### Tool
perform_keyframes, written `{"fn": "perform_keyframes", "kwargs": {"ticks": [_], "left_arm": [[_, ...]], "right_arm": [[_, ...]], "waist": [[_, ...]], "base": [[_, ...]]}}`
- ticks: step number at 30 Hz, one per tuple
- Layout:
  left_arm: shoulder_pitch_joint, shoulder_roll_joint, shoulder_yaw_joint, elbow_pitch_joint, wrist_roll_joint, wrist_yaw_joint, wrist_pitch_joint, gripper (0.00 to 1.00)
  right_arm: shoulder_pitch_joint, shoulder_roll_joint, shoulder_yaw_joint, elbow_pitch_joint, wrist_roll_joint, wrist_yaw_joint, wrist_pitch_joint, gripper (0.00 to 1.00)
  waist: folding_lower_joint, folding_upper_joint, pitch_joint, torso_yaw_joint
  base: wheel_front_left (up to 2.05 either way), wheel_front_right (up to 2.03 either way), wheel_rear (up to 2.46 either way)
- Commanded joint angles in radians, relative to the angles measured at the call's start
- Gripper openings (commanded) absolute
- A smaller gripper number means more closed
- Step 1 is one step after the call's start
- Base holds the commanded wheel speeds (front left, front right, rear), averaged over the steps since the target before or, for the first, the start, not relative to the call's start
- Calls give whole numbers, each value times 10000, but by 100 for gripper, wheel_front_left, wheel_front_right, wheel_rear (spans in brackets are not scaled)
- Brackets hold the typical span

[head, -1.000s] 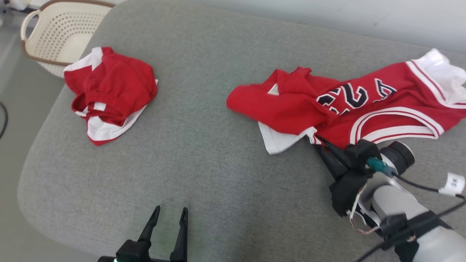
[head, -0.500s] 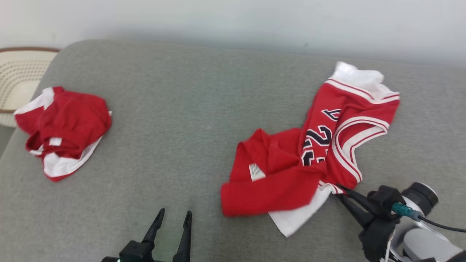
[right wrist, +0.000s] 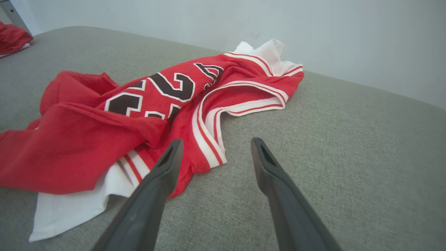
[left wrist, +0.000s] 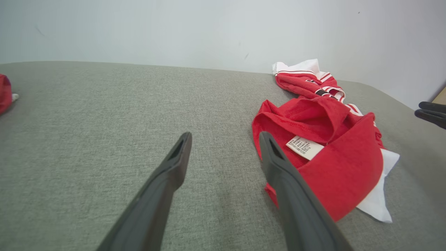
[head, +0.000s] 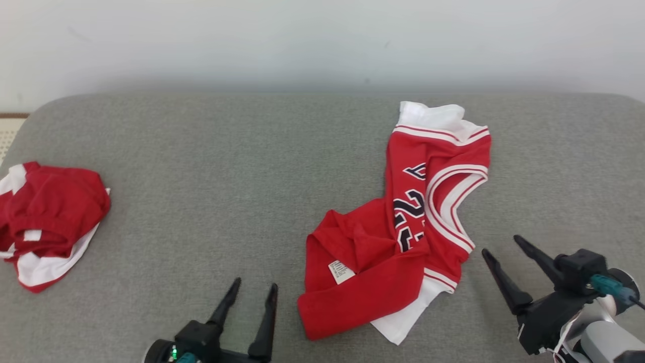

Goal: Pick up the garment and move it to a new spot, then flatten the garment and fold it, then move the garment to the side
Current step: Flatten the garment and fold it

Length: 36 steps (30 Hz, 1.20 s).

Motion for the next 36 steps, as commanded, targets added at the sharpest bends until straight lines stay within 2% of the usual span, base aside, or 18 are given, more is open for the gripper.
{"fn": "perform_keyframes", "kwargs": {"ticks": [1, 6, 12, 20, 28, 29, 30, 31, 32, 36], "left_arm": [[-208, 10, -121, 175, -86, -111, -43, 100], [-1051, 11, -579, 1147, -67, -339, -40, 100], [-2150, 8, -871, 2326, -10, -283, -40, 100], [-3105, 16, -655, 3154, -544, -117, -42, 100], [-3683, 9, -1090, 4575, -1219, -238, -23, 100], [-3769, 9, -1161, 4640, -1234, -254, -22, 97], [-3834, 11, -1201, 4689, -1235, -248, -22, 41], [-3889, 13, -1264, 4670, -1171, -261, -23, 14], [-3923, 16, -1296, 4637, -1179, -279, -23, 0], [-4071, 13, -1045, 3906, -951, -212, -31, 0]], "right_arm": [[298, 182, -393, -122, -198, 3, -5, 100], [958, 745, -1726, -555, -833, 3, -5, 100], [1184, 1222, -2343, -902, -1238, 3, -5, 100], [1284, 1680, -2674, -1098, -1498, 3, -7, 100], [1301, 1873, -2732, -1013, -1568, 3, -7, 100], [1280, 1886, -2745, -1014, -1559, 3, -7, 100], [1256, 1895, -2762, -1008, -1557, 3, -7, 100], [1235, 1906, -2788, -1005, -1570, 3, -7, 100], [1225, 1924, -2816, -1005, -1572, 3, -7, 100], [1270, 1967, -2990, -978, -1532, 3, -6, 100]], "waist": [[1, 0, -136, -236], [1, 0, 24, -693], [1, 0, 464, -1274], [1, 0, 1031, -2021], [1, 0, 1182, -2262], [1, 0, 1206, -2262], [1, 0, 1228, -2257], [1, 0, 1247, -2239], [1, 0, 1258, -2219], [1, 0, 1311, -2085]], "base": [[0, 0, 0], [0, 0, 0], [0, 0, 0], [0, 0, 0], [0, 0, 0], [0, 0, 0], [0, 0, 0], [0, 0, 0], [0, 0, 0], [0, 0, 0]]}}
